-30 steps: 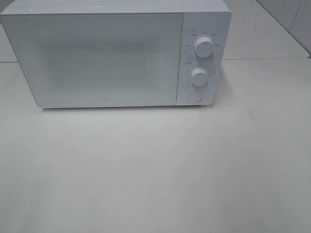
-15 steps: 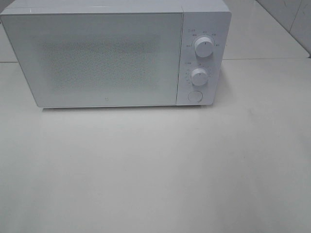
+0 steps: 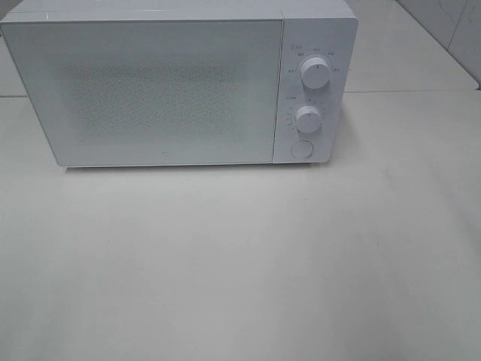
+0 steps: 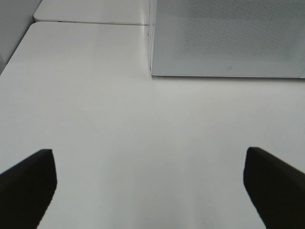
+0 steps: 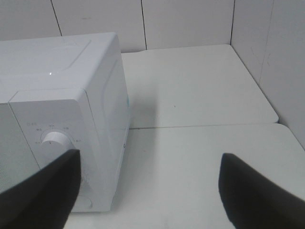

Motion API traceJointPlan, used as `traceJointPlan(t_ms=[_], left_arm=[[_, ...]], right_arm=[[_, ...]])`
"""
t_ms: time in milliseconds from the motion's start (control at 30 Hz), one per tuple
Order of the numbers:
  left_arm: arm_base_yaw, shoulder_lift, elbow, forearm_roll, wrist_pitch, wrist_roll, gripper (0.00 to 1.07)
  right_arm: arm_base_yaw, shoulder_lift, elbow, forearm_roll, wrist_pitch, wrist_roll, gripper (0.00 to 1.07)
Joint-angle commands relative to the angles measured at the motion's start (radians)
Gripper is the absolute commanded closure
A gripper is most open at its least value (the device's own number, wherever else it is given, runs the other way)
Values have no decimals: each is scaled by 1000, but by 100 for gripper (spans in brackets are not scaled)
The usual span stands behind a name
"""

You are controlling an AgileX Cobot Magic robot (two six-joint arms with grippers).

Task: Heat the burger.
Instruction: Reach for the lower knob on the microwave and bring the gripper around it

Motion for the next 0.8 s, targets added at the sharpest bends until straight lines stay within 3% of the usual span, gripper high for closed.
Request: traceJointPlan(t_ms=[33,667,800], left_arm=[[1,-19,3,-1,-5,1,6],[1,-19,3,-1,-5,1,6],[1,-19,3,-1,-5,1,6]], right_arm=[[-2,83,-7,-8,-142,-4,31],[-2,460,-4,-3,-482,-11,31],[-2,513,65,47,-626,-54,31]])
